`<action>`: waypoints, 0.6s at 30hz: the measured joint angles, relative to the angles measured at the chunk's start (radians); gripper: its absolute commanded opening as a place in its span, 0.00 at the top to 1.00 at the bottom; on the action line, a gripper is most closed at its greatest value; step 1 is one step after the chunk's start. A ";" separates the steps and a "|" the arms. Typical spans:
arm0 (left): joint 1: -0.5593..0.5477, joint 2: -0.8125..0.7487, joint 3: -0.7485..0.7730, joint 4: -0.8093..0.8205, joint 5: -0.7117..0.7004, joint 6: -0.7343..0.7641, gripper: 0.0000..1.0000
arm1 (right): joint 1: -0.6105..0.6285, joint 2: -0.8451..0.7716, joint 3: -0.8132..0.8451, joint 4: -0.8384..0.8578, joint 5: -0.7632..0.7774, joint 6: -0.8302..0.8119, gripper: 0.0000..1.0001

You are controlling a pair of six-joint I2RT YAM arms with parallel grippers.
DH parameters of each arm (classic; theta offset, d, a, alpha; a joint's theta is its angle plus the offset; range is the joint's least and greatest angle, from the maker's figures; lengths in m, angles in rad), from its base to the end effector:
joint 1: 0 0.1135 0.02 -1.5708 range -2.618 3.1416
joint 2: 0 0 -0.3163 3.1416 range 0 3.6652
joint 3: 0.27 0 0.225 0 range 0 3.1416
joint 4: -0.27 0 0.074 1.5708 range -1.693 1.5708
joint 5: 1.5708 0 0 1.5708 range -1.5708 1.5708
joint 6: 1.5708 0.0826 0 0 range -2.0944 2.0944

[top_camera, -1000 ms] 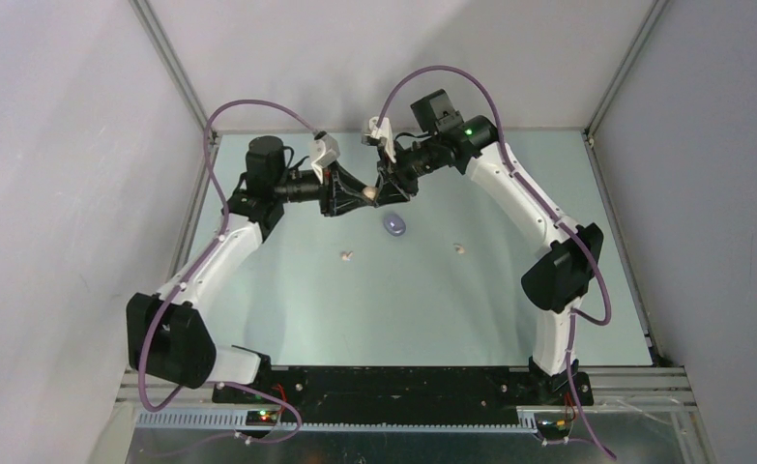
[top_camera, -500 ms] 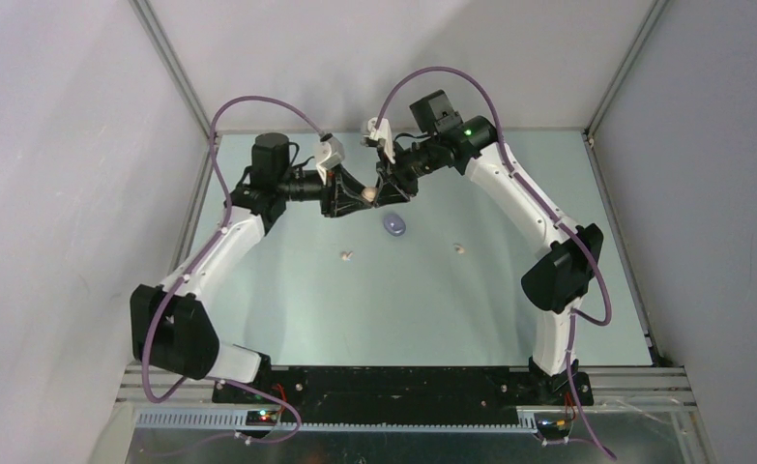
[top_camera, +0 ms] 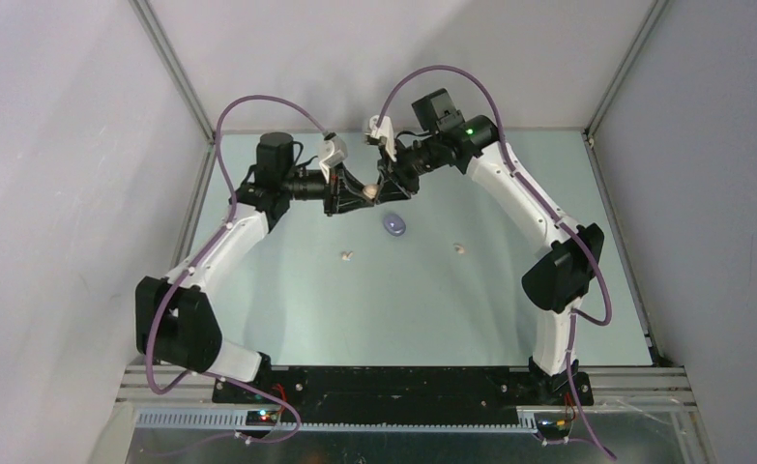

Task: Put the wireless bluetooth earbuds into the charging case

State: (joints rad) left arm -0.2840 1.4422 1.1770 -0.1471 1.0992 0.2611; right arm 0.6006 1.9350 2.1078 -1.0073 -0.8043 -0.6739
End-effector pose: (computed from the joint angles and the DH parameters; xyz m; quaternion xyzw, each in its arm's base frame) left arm 0.2737 -0.1566 0.3836 0.4675 0.6103 -0.4425 0.4617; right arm 0.3163 0.2888 0.4082 -0.6240 0.6063 0.3528 0.3443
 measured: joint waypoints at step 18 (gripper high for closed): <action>-0.010 0.030 0.011 0.002 0.011 0.084 1.00 | -0.050 -0.002 0.005 0.042 -0.002 0.117 0.43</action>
State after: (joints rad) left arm -0.2943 1.4723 1.1877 -0.1452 1.1107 0.3454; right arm 0.5503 1.9331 2.1124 -0.9657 -0.8059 -0.5571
